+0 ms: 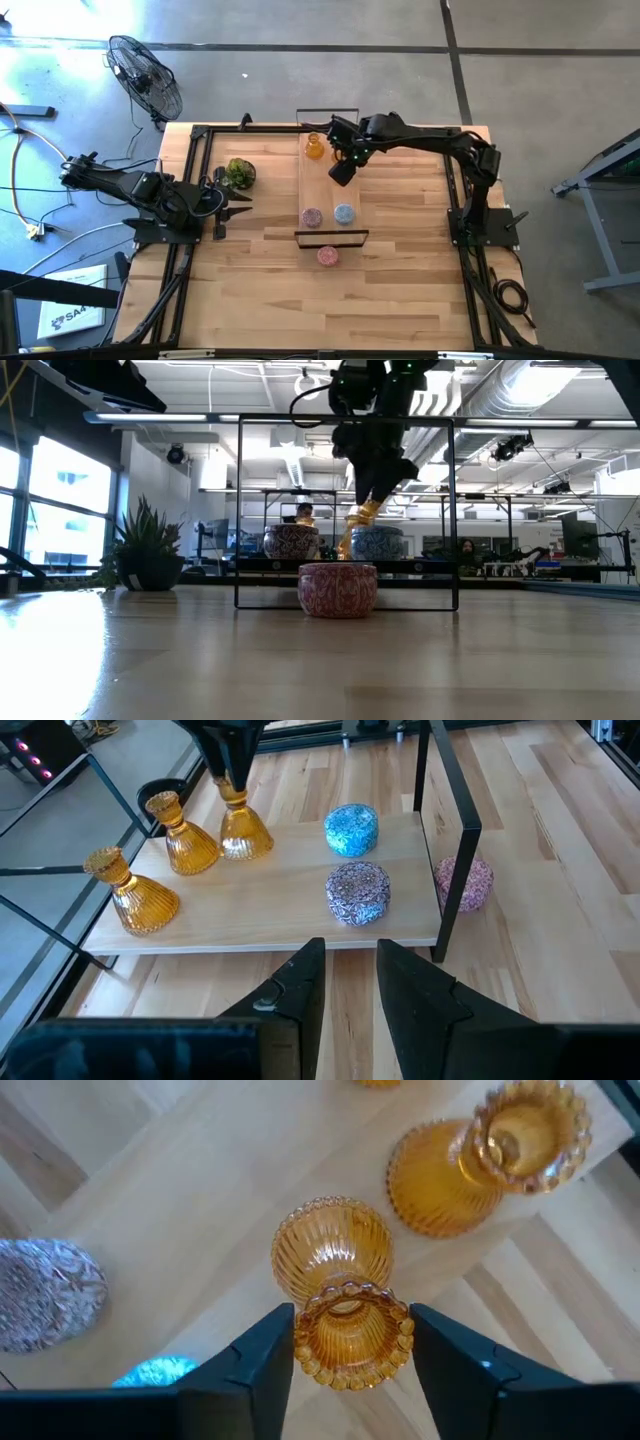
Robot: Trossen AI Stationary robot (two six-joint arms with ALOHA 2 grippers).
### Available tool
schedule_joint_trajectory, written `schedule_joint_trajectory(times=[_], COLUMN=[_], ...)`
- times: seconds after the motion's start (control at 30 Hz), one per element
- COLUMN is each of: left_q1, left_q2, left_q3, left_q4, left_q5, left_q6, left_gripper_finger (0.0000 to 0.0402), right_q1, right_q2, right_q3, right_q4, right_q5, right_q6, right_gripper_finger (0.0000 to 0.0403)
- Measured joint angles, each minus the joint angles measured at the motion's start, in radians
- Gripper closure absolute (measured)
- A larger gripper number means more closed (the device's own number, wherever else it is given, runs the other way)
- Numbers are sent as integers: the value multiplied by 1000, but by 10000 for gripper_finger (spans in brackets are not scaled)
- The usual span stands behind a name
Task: Pick & Place candle stick holders
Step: Put the orange glass candle holder on the shelf, then put the pink scented candle on the shelf
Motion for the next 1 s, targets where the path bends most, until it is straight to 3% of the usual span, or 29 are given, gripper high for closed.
schedule_joint_trajectory(times=[0.2,0.43,0.7,1.0], left_q1=[0,0,0,0], left_q2=[0,0,0,0], left_q3=[0,0,0,0], left_q4=[0,0,0,0], left_q5=[0,0,0,0], left_q6=[0,0,0,0], left_gripper_finger=[310,310,310,310], right_q1=[1,24,142,494], right_q2=[-1,-5,-162,-448], right_q3=[0,0,53,6], right_q4=[-1,17,20,32], right_q5=[0,15,356,513], right_q6=[4,3,-44,62], right_gripper_finger=[169,158,156,156])
